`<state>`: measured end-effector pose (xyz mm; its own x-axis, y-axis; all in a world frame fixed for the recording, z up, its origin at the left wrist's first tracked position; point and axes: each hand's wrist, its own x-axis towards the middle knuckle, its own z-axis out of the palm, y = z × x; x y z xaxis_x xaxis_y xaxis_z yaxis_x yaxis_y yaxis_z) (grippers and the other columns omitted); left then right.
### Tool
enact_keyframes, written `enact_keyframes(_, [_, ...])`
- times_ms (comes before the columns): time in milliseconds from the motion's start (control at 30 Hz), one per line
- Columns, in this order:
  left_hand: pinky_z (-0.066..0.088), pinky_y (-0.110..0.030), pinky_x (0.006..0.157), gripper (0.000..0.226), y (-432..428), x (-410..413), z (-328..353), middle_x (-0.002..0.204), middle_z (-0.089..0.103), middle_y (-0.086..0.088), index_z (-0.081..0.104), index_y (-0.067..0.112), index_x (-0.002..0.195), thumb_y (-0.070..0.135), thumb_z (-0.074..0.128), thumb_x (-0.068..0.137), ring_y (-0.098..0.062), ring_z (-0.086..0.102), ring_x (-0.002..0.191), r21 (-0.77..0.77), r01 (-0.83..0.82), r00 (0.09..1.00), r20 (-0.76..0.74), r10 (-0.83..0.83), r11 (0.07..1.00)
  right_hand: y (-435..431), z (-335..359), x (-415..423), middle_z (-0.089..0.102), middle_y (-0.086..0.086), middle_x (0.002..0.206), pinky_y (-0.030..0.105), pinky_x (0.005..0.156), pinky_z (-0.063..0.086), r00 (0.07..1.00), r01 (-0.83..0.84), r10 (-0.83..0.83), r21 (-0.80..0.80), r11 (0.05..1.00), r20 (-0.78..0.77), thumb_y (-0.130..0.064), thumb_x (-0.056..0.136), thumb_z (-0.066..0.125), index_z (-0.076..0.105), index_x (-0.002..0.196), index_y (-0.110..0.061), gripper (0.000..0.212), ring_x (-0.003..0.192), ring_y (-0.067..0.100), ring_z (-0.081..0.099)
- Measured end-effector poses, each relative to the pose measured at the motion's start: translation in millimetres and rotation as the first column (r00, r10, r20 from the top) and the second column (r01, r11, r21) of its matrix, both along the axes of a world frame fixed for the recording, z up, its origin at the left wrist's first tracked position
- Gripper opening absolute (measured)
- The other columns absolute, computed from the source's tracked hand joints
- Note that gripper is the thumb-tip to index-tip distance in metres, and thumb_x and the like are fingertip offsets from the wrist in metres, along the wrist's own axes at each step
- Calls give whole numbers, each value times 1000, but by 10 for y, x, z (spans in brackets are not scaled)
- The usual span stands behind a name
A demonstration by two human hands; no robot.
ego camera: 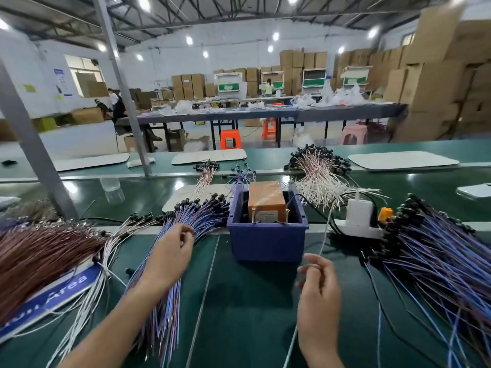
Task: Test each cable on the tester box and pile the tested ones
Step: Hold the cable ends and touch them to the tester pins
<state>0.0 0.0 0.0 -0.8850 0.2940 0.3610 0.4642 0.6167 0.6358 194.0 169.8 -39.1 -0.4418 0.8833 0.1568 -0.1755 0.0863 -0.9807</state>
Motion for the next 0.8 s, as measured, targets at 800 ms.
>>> enact_keyframes(800, [48, -40, 76, 37, 257, -1334, 48, 113, 66, -31, 65, -12, 112, 19, 48, 101, -37, 60, 88, 46, -466, 822, 393, 413, 884, 887, -305, -40, 68, -2, 67, 19, 44, 40, 937, -260, 242, 44, 965, 251, -8, 102, 46, 66, 98, -31, 31, 45, 8, 53])
